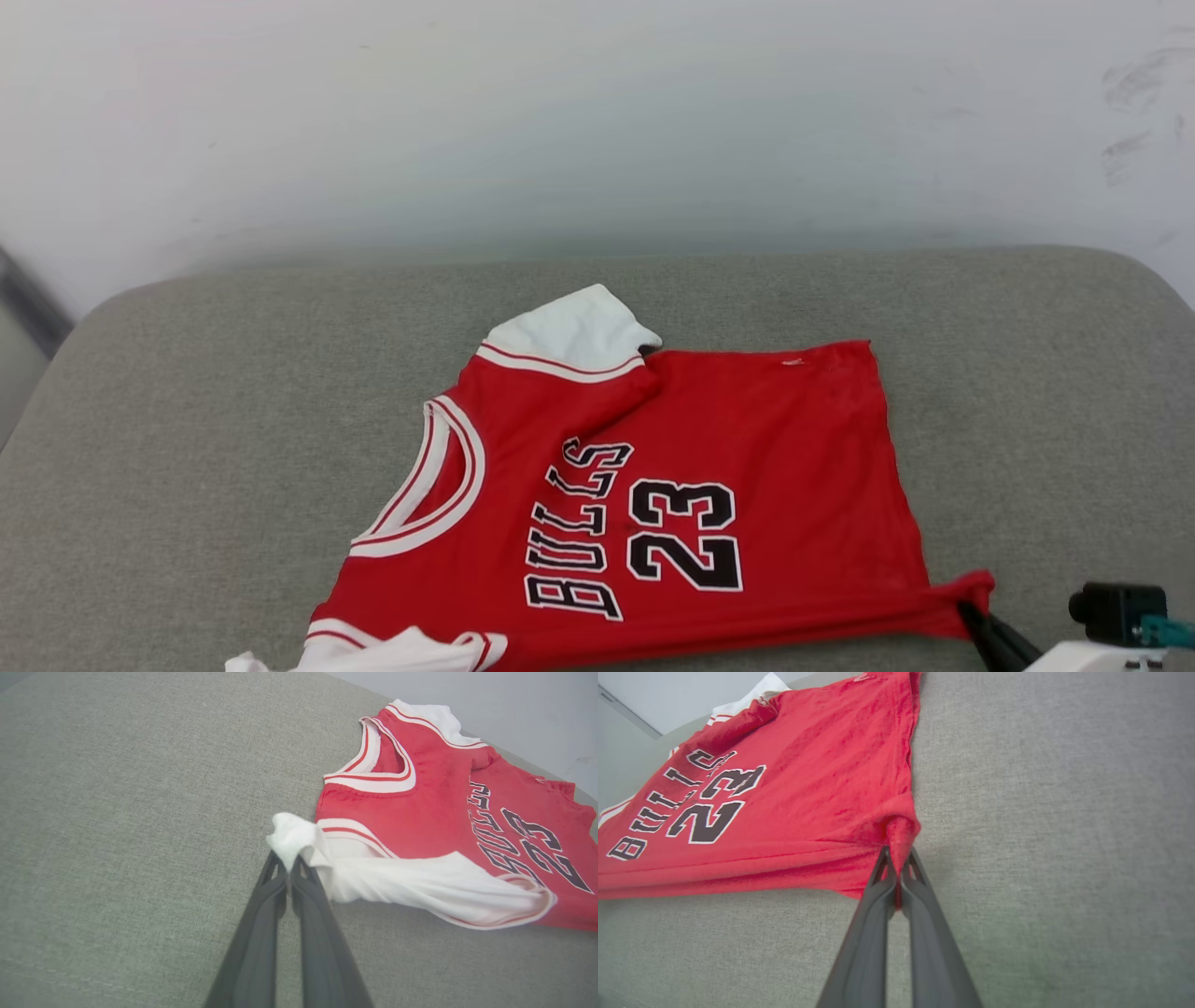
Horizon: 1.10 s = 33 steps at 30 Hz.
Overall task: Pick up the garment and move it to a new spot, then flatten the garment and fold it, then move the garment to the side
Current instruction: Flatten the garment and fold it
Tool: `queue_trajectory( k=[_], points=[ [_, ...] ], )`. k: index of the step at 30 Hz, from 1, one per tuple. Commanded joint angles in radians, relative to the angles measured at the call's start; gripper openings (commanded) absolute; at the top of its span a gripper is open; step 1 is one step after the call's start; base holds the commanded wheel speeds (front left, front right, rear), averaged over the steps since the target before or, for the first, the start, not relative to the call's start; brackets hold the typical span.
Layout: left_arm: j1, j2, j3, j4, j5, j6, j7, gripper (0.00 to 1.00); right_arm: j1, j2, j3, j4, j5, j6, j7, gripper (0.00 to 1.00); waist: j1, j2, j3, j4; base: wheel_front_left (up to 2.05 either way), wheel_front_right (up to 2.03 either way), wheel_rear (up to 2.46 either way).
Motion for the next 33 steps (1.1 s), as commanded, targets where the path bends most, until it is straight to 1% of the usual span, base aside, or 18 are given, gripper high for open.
queue_trajectory(
  k=[1, 4, 7, 10, 13, 18, 20, 21, 23, 28, 33],
  points=[
    [0.041, 0.031, 0.027, -0.026, -0.005, 0.034, 0.011, 0.00, 0.054, 0.004, -0.068, -0.030, -0.025, -0.009, 0.024, 0.00, 0.0003, -0.0001, -0.002, 0.006, 0.00, 0.00, 0.00],
    [0.068, 0.041, 0.033, -0.089, 0.001, 0.050, 0.020, 0.00, 0.117, 0.051, -0.144, -0.106, -0.076, -0.010, 0.080, 0.00, 0.0003, -0.0001, 0.003, 0.012, 0.00, 0.00, 0.00],
    [0.044, 0.041, 0.026, -0.127, 0.014, 0.057, 0.013, 0.00, 0.153, 0.098, -0.193, -0.172, -0.129, -0.009, 0.140, 0.00, 0.0003, -0.0001, 0.011, 0.013, 0.00, 0.00, 0.00],
    [-0.022, 0.035, 0.005, -0.137, 0.031, 0.041, 0.016, 0.00, 0.151, 0.135, -0.227, -0.230, -0.178, -0.006, 0.194, 0.00, 0.0003, -0.0001, 0.024, 0.015, 0.00, 0.00, 0.00],
    [-0.112, 0.017, -0.029, -0.113, 0.048, 0.020, 0.024, 0.00, 0.120, 0.156, -0.243, -0.275, -0.221, -0.005, 0.241, 0.00, 0.0003, -0.0001, 0.042, 0.016, 0.00, 0.00, 0.00],
    [-0.281, -0.018, -0.073, -0.022, 0.072, -0.017, 0.029, 0.00, 0.055, 0.162, -0.250, -0.313, -0.257, -0.005, 0.303, 0.00, 0.0003, -0.0001, 0.109, 0.016, 0.00, 0.00, 0.00],
    [-0.342, -0.033, -0.089, 0.029, 0.073, -0.039, 0.031, 0.00, 0.020, 0.157, -0.246, -0.310, -0.266, -0.005, 0.315, 0.00, 0.0003, -0.0001, 0.141, 0.015, 0.00, 0.00, 0.00],
    [-0.342, -0.033, -0.089, 0.029, 0.073, -0.039, 0.031, 0.00, 0.020, 0.157, -0.246, -0.310, -0.266, -0.005, 0.315, 0.00, 0.0003, -0.0001, 0.141, 0.015, 0.00, 0.00, 0.00],
    [-0.395, -0.046, -0.106, 0.082, 0.083, -0.056, 0.030, 0.00, -0.021, 0.152, -0.237, -0.294, -0.268, -0.005, 0.319, 0.00, 0.0003, -0.0001, 0.172, 0.010, 0.00, 0.00, 0.00],
    [-0.490, -0.080, -0.142, 0.229, 0.084, -0.100, 0.037, 0.00, -0.103, 0.141, -0.198, -0.209, -0.265, -0.004, 0.314, 0.00, 0.0003, -0.0001, 0.226, 0.004, 0.00, 0.00, 0.00],
    [-0.534, -0.102, -0.163, 0.355, 0.072, -0.136, 0.049, 0.00, -0.123, 0.132, -0.145, -0.114, -0.247, -0.004, 0.312, 0.00, 0.0003, -0.0001, 0.235, 0.009, 0.00, 0.00, 0.00]
  ],
)
